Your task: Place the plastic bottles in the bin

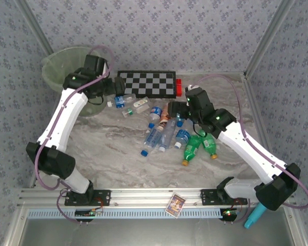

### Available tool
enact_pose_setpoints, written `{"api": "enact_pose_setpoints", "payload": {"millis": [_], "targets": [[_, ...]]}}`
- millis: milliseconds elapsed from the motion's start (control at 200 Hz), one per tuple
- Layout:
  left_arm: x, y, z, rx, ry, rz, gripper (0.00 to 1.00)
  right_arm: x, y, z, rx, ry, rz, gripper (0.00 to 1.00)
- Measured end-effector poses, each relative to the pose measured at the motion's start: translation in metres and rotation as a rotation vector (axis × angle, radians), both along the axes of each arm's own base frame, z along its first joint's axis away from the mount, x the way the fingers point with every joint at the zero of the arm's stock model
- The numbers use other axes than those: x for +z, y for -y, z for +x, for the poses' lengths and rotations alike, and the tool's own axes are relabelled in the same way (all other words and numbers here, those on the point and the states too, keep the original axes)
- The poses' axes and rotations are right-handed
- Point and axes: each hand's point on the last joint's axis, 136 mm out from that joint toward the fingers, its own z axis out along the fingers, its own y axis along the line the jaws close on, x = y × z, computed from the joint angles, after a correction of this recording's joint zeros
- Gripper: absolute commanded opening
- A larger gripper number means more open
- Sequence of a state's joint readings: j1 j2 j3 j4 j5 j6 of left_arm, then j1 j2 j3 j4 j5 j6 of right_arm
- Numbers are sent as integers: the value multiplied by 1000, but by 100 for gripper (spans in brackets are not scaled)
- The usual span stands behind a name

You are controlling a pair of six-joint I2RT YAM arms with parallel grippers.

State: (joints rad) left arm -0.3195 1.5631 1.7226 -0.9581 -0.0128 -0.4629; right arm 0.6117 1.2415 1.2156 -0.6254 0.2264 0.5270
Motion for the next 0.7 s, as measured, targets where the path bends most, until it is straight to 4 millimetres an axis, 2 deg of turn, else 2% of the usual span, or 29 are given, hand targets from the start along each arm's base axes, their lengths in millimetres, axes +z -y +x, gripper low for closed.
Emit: {"api": "enact_pose_setpoints", "payload": {"millis": [80, 195, 320, 385, 470, 545, 700], "targets": [[-11, 6, -9, -20, -20, -28, 100, -30, 20, -9, -79, -99, -17, 88], [-22, 17, -23, -60, -37, -82, 100, -76, 49, -37, -190, -267, -67, 81], [-29, 25, -39, -98, -56, -124, 100, -96, 64, -65, -277, -351, -60, 72], [-31, 27, -46, -110, -60, -139, 100, -102, 63, -80, -304, -372, -32, 70], [-33, 30, -53, -123, -60, -160, 100, -114, 51, -103, -312, -400, -1, 65], [-35, 31, -58, -124, -60, -171, 100, -129, 41, -123, -317, -431, 9, 57], [-30, 33, -70, -145, -37, -194, 100, -159, 33, -151, -372, -461, 16, 56]]}}
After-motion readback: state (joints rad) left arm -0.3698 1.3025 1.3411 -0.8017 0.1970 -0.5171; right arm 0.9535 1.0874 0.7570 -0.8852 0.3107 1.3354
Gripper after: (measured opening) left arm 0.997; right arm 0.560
